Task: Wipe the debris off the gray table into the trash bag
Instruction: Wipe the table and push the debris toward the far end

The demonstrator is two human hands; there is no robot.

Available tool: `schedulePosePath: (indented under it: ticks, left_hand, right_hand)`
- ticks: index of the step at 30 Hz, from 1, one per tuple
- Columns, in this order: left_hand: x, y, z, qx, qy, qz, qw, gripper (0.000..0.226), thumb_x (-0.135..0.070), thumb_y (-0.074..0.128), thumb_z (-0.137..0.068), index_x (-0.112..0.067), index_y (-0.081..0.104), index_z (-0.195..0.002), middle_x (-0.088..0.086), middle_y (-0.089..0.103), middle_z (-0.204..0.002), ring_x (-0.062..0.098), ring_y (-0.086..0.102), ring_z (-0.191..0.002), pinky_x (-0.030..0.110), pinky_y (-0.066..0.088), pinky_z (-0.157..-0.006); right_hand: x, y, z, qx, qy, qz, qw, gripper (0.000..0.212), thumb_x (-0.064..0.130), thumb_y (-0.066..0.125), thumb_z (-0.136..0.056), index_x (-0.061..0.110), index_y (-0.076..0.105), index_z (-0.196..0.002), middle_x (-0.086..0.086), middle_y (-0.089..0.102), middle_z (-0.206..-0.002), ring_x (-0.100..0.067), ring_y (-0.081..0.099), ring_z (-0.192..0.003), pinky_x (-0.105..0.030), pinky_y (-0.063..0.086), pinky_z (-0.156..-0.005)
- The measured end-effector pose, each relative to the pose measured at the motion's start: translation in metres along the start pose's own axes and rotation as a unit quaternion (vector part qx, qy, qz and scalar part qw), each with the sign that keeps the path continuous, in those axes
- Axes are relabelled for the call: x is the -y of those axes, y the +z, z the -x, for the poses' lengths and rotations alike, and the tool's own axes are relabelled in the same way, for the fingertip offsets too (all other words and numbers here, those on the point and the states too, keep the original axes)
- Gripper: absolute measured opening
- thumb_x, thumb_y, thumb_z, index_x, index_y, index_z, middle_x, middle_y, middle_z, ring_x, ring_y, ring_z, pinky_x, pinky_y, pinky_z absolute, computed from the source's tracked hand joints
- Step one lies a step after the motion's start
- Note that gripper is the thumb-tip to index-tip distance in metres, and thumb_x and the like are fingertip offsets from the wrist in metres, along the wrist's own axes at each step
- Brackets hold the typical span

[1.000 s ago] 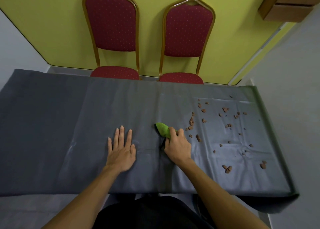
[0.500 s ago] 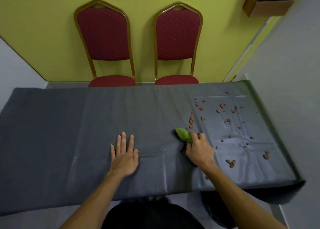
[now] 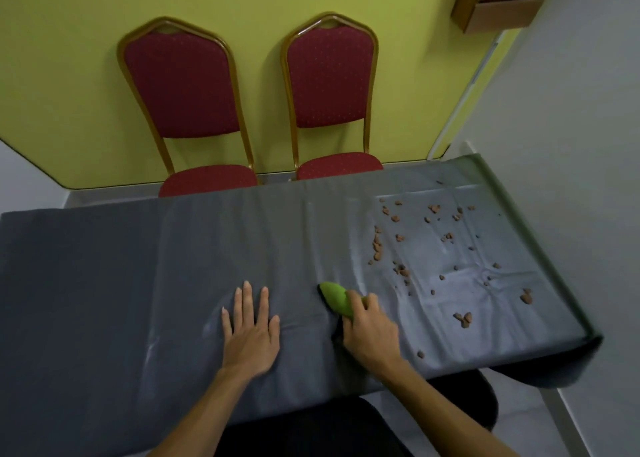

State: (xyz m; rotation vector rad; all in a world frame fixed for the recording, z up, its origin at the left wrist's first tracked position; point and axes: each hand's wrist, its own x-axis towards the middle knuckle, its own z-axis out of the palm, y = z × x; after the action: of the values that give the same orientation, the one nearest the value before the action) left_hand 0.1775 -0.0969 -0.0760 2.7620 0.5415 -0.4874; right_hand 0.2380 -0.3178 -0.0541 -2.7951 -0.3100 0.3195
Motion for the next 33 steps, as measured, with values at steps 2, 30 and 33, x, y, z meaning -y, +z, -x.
schedulePosePath:
  ticks: [2, 30, 33]
  left_hand:
    - [-0.001, 0.0, 0.001, -0.007, 0.004, 0.0, 1.0, 0.063, -0.047, 0.011, -0.102, -0.024, -0.023, -0.149, 0.005, -0.037, -0.156, 0.021, -0.032, -0.145, 0.051, -0.014, -0.12]
    - [-0.044, 0.04, 0.007, -0.133, 0.168, -0.001, 0.977, 0.061, -0.04, 0.029, -0.099, -0.013, 0.028, -0.154, 0.013, 0.012, -0.164, 0.028, 0.008, -0.152, 0.057, 0.014, -0.12]
    - [-0.041, 0.042, 0.006, -0.144, 0.17, -0.004, 0.975, 0.062, -0.04, 0.032, -0.098, -0.014, 0.027, -0.154, 0.013, 0.01, -0.164, 0.028, 0.007, -0.152, 0.057, 0.013, -0.12]
  right_hand:
    - [-0.022, -0.011, -0.01, -0.011, -0.004, 0.027, 1.0, 0.037, 0.038, 0.047, -0.09, 0.029, 0.045, -0.126, -0.002, 0.049, -0.105, -0.024, 0.057, -0.079, -0.034, 0.047, -0.056]
    - [-0.07, -0.031, 0.021, -0.078, 0.265, -0.04, 0.96, 0.043, 0.035, 0.048, -0.092, 0.039, 0.046, -0.135, -0.006, 0.047, -0.105, -0.032, 0.058, -0.088, -0.037, 0.046, -0.071]
    - [-0.042, -0.025, 0.02, -0.075, 0.26, -0.059, 0.961, 0.041, 0.033, 0.048, -0.093, 0.032, 0.044, -0.133, -0.008, 0.048, -0.107, -0.034, 0.057, -0.089, -0.042, 0.049, -0.076]
